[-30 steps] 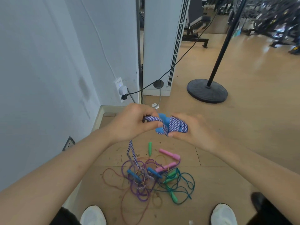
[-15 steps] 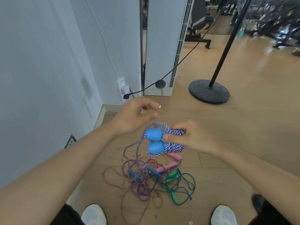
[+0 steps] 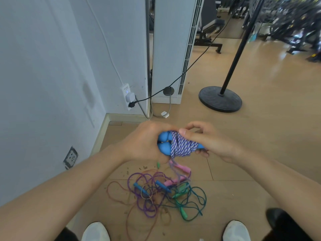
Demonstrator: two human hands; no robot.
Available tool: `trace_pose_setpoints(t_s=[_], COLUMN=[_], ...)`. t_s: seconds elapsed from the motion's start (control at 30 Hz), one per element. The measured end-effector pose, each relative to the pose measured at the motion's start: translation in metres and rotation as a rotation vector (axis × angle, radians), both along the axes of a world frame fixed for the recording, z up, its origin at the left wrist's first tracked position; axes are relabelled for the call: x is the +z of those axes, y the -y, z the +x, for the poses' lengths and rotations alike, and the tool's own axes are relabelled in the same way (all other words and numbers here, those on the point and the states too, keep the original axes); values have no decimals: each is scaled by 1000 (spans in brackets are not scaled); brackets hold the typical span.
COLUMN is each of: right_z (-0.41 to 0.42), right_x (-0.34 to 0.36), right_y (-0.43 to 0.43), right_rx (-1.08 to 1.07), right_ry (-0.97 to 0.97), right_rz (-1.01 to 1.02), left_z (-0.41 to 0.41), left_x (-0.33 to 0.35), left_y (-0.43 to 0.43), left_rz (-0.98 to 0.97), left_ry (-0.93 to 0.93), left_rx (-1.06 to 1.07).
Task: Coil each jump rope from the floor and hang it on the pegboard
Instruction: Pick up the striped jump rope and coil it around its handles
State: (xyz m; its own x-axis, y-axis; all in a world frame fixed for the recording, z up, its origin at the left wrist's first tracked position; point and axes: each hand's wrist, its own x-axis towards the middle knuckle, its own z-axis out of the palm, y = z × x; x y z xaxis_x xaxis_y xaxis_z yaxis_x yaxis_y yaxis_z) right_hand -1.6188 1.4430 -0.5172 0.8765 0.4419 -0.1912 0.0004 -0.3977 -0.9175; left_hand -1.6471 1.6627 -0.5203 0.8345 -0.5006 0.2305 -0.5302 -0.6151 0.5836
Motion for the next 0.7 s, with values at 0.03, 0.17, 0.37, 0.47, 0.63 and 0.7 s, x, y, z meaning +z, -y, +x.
trace_pose_setpoints(t_s=[0.03,0.17,0.37,0.47,0.63,0.7], right_z=[1,8,-11,-21,-16,-13], right_x=[3,2,-21,-26,-33,-35], right_y=[1,4,-24,-31,-18,-10], right_rx=[-41,-218,-26,160,96,139], right_ry=[-34,-192,-231,-219,6,90], right_rz=[51,324,416,338,7,-138], left_z=[0,5,14,17,21,27], left_x=[3,15,17,19,16,9], left_y=[0,0,0,2,-24,-40], left_rz=[-64,-383,-695,-755,-512,-368], left_ry=[-85,-347,-603,-649,-469,-369], left_rx=[30,167,277,278,473,592])
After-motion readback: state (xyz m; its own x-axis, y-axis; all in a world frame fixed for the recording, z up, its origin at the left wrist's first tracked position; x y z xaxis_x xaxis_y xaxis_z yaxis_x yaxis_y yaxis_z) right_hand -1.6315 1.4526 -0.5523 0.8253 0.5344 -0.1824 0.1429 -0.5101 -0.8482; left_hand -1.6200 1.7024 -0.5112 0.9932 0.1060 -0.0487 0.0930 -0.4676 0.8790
